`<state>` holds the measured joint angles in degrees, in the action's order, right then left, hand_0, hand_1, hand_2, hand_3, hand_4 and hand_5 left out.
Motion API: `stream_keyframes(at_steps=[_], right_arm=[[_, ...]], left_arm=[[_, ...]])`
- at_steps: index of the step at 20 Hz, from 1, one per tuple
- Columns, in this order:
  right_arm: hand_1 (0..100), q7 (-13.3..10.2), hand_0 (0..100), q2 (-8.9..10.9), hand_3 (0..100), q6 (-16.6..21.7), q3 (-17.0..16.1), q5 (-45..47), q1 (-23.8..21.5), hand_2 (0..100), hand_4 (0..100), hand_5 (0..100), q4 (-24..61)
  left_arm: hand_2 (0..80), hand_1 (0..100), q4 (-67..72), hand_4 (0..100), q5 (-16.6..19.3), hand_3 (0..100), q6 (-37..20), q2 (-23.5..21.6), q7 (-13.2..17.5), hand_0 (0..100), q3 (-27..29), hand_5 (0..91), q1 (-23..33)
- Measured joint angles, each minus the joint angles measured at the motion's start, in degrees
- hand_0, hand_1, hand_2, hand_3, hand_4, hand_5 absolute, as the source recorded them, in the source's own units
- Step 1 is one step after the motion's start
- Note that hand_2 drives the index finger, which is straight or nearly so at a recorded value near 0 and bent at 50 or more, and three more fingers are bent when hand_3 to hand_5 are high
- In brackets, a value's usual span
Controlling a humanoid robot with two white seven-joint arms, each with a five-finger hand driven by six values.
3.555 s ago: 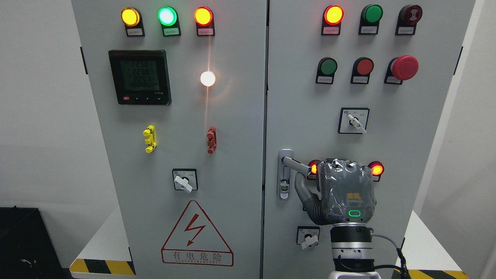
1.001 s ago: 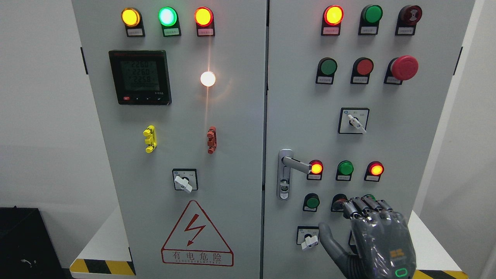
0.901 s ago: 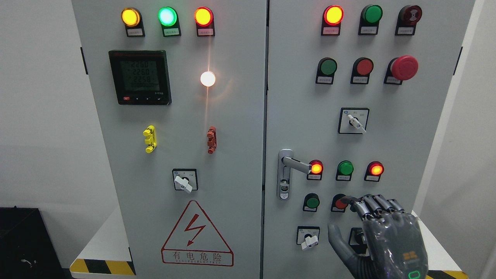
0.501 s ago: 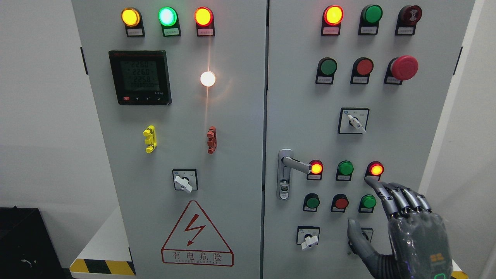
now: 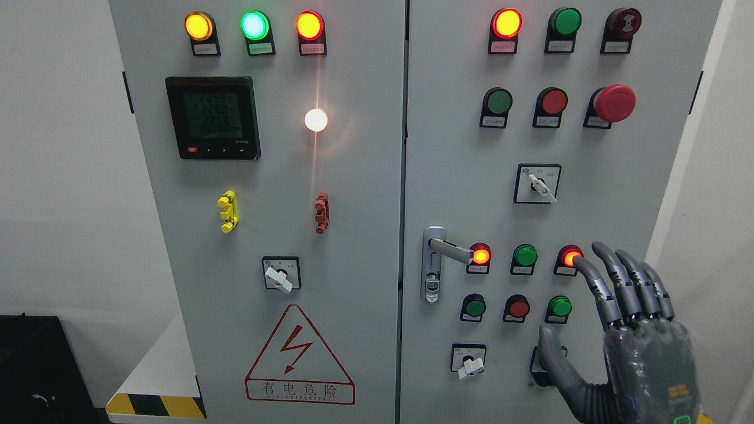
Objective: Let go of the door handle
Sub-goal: 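Withdraw the open right hand away from the handle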
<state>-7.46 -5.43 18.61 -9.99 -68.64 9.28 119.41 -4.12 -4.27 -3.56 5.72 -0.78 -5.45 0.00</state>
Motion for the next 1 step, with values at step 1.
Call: stream_keyframes(at_steps=[1], right_arm=[[30, 0.0, 57, -0.11, 16, 0.0, 0.2, 0.0, 0.0, 14, 16, 12, 0.0]], left_arm=[[0.0, 56, 0.0, 0, 0.0, 0, 0.0, 0.0, 0.0, 12, 0.0, 0.0, 0.0]])
